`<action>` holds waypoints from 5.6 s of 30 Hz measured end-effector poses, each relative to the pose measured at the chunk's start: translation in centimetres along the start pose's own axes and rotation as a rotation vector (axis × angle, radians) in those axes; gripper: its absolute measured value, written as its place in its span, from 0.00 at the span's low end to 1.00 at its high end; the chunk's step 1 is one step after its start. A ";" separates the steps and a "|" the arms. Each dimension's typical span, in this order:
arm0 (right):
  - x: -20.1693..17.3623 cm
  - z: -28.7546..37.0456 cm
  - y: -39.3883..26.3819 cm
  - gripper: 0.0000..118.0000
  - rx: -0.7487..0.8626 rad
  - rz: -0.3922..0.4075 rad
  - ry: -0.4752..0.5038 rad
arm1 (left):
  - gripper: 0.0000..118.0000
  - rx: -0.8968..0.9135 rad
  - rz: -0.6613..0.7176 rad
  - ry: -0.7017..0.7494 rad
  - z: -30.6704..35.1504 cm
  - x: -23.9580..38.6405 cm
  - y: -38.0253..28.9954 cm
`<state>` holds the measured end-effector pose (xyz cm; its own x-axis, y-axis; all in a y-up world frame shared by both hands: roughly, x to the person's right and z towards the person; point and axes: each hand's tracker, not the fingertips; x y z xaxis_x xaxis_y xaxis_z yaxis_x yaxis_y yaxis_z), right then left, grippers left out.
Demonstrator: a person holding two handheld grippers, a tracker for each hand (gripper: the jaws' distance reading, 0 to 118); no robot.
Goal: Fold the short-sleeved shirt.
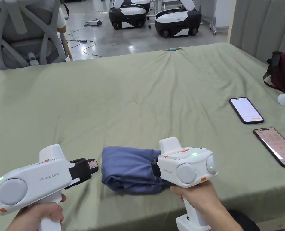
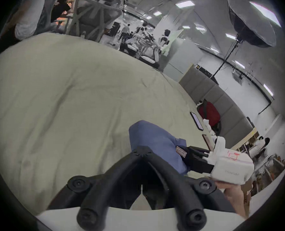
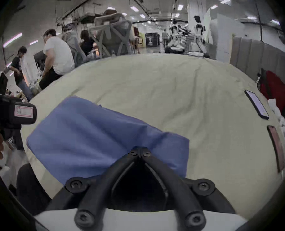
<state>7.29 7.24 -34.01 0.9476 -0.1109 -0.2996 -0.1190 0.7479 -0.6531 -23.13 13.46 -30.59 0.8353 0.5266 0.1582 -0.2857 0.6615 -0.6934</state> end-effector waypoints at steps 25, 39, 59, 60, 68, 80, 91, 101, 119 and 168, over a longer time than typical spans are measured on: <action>-3.4 0.1 1.5 0.00 0.029 -0.032 0.007 | 0.27 -0.142 0.049 -0.060 -5.4 -1.1 2.0; -29.4 -5.3 12.3 0.00 0.368 0.168 0.145 | 0.27 -0.014 0.086 0.120 13.2 -27.5 11.6; -41.7 -12.0 13.3 0.00 0.446 0.386 0.282 | 0.94 0.223 -0.072 0.414 23.1 -42.3 14.8; -41.6 -11.9 13.4 0.00 0.448 0.387 0.286 | 0.93 0.252 -0.053 0.398 23.8 -42.6 15.1; -39.0 -9.1 14.5 0.00 0.463 0.383 0.256 | 0.00 0.377 -0.315 0.728 22.1 -33.6 15.9; -21.7 4.5 22.5 0.00 0.648 0.355 0.030 | 0.00 0.690 -0.434 0.441 13.6 -6.4 18.5; -0.7 16.1 21.1 0.00 0.693 0.180 -0.253 | 0.00 0.702 -0.550 0.328 4.0 12.1 16.2; 2.7 16.3 12.8 0.00 0.717 0.147 -0.277 | 0.00 0.741 -0.545 0.335 0.2 13.3 7.8; 1.0 14.5 4.2 0.01 0.652 0.091 -0.315 | 0.00 0.696 -0.491 0.426 0.8 8.9 -1.4; 0.8 13.0 4.4 1.00 0.635 0.084 -0.312 | 1.00 0.712 -0.538 0.444 1.0 9.5 -1.8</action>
<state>11.35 18.96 -28.14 0.9948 0.0854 -0.0555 -0.0895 0.9930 -0.0768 -15.17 17.78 -27.12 0.9948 -0.0886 -0.0505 0.0886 0.9961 -0.0007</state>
